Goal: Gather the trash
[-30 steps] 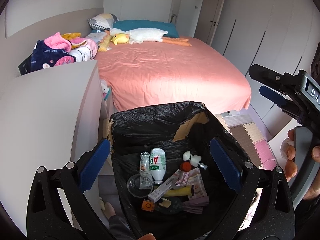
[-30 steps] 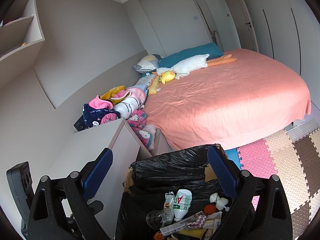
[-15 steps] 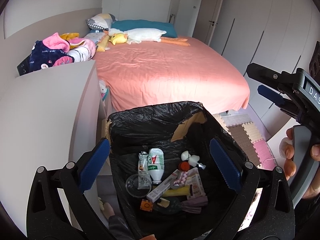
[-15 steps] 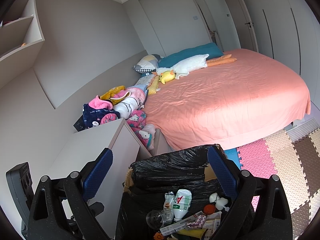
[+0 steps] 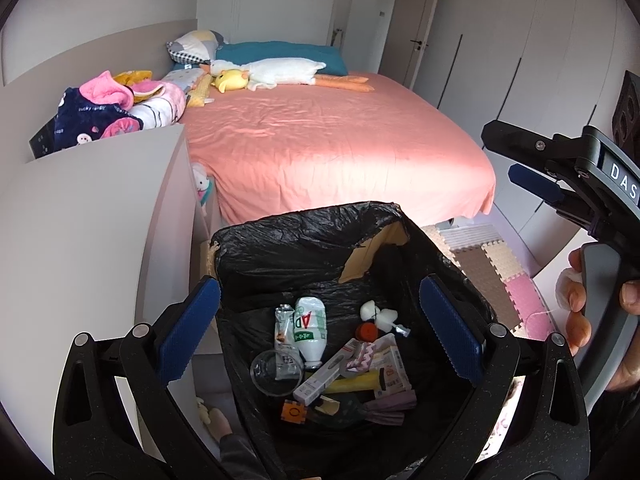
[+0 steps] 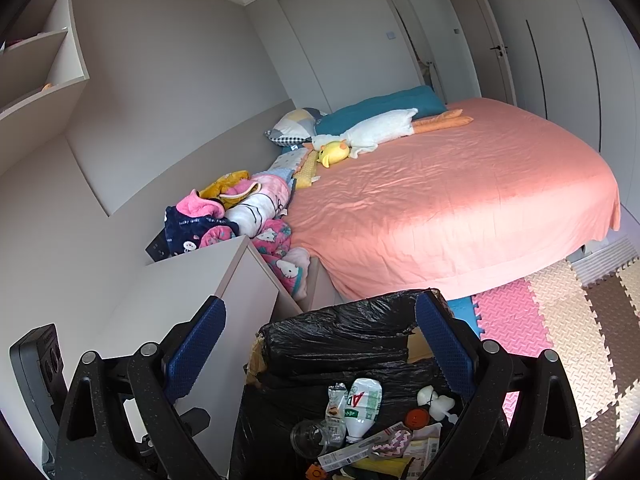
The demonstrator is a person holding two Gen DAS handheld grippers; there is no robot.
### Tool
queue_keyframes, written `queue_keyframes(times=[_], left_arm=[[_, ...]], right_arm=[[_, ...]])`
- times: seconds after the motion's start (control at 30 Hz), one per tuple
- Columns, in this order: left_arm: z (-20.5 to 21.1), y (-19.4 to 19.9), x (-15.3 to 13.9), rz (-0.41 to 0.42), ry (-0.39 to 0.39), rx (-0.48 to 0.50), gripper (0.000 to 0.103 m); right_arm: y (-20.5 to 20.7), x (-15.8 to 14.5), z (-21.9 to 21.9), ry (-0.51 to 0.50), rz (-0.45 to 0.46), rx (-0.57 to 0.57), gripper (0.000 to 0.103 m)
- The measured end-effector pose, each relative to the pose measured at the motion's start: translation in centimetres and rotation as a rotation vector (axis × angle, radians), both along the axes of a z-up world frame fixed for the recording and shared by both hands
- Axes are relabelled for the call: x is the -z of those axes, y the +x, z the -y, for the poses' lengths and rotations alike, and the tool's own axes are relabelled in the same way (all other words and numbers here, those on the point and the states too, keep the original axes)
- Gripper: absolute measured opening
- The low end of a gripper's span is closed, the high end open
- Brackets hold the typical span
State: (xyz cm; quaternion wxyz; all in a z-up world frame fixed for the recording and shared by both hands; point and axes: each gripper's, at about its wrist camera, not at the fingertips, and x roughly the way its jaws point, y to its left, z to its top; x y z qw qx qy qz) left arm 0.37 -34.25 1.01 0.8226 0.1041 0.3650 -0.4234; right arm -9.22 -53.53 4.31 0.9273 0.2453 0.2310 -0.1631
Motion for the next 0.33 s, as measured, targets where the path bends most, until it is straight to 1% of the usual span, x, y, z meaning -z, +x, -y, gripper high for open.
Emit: queue_keyframes(times=[0.07, 0.13, 0.33], left_arm=[[0.11, -0.08, -0.03, 0.011, 0.007, -0.002, 0.097], [0.21, 0.04, -0.02, 0.02, 0.019, -0.024, 0.097], [0.14, 0.4, 0.44, -0.017, 0.03, -0.035, 0.097]], right_arm=[[-0.05, 0.0, -0.02, -0.001, -0.002, 0.0, 0.095], [-0.04, 0.01, 0.05, 0.001, -0.003, 0.0, 0.095], [-0.16, 0.03, 0.22, 0.005, -0.003, 0.003, 0.095]])
